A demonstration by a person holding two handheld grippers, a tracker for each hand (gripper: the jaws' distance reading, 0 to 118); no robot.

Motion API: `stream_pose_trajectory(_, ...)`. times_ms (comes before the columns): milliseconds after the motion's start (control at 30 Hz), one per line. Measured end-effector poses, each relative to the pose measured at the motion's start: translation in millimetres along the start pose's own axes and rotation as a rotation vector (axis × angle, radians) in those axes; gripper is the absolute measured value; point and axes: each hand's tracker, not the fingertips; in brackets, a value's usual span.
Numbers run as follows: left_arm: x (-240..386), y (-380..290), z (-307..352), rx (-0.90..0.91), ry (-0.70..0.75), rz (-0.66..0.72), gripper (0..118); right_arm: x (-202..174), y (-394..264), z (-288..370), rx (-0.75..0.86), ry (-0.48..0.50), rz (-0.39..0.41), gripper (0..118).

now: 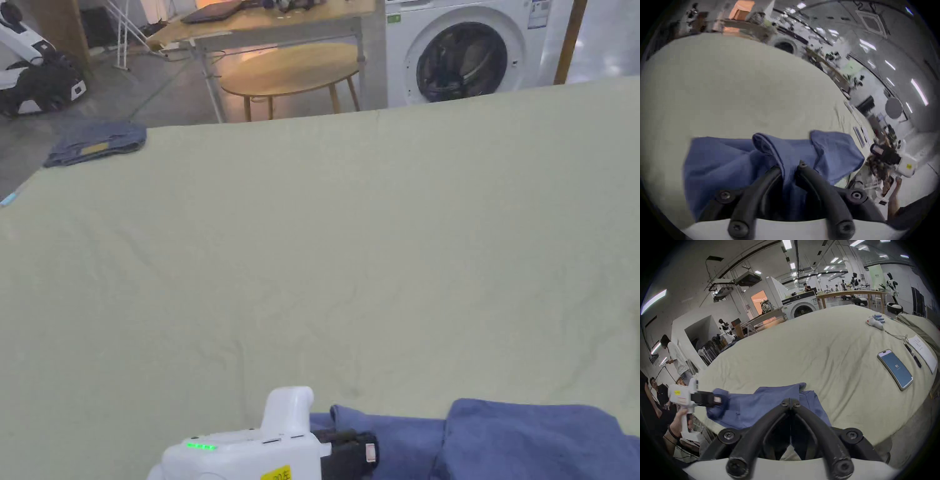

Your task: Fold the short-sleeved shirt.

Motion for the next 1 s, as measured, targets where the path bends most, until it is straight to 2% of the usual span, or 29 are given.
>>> stream_pose_trajectory(33, 9, 2, -9, -0.008, 0.006, -0.015, 3, 2, -2, 1, -0.004, -0.005, 0.0, 0)
stream_pose_trajectory(67, 15, 5, -12, -0.016, 0.01, -0.032, 9, 4, -4, 1, -0.007, -0.013, -0.001, 0)
stream_pose_trajectory(100, 21, 8, -6, 0.0, 0.009, -0.048, 28, 6, -6, 1, -0.011, -0.024, -0.007, 0)
stream_pose_trajectory(133, 24, 11, -3, 0.045, -0.056, -0.048, 54, 9, -8, 1, -0.017, -0.027, -0.015, 0)
stream_pose_trajectory(233, 16, 14, 18, 0.118, -0.198, 0.002, 50, 17, -16, -1, -0.024, -0.024, -0.032, 0)
stream_pose_trajectory(267, 13, 13, 23, 0.133, -0.241, 0.039, 37, 18, -17, 0, -0.026, -0.022, -0.032, 0)
stream_pose_trajectory(300, 8, 11, 25, 0.133, -0.245, 0.067, 10, 19, -17, 0, -0.028, -0.021, -0.032, 0)
stream_pose_trajectory(333, 7, 9, 24, 0.134, -0.213, 0.072, 0, 19, -19, 0, -0.03, -0.023, -0.031, 0)
stream_pose_trajectory(400, -6, -1, 12, 0.12, -0.066, 0.051, 0, 21, -20, 0, -0.031, -0.026, -0.035, 0)
stream_pose_trajectory(500, -8, -14, -36, -0.046, -0.17, 0.081, 0, 23, -23, -1, -0.03, -0.008, -0.076, 0)
stream_pose_trajectory(567, -1, -24, -63, -0.12, -0.136, 0.053, 0, 23, -23, -1, -0.03, -0.004, -0.087, 0)
stream_pose_trajectory(733, 1, -13, -46, -0.082, -0.153, 0.07, 0, 19, -24, -1, -0.029, 0.005, -0.088, 0)
stream_pose_trajectory(767, -4, -10, -30, -0.042, -0.145, 0.057, 11, 19, -23, -4, -0.033, 0.009, -0.092, 0)
stream_pose_trajectory(833, -20, -8, 6, 0.069, -0.147, 0.099, 62, 19, -23, -8, -0.041, 0.01, -0.093, 0)
stream_pose_trajectory(867, -32, -8, 26, 0.111, -0.141, 0.124, 70, 17, -22, -10, -0.043, 0.01, -0.09, 0)
stream_pose_trajectory(1000, -92, -13, 89, 0.202, -0.071, 0.249, 71, 16, -22, -12, -0.05, 0.027, -0.092, 0)
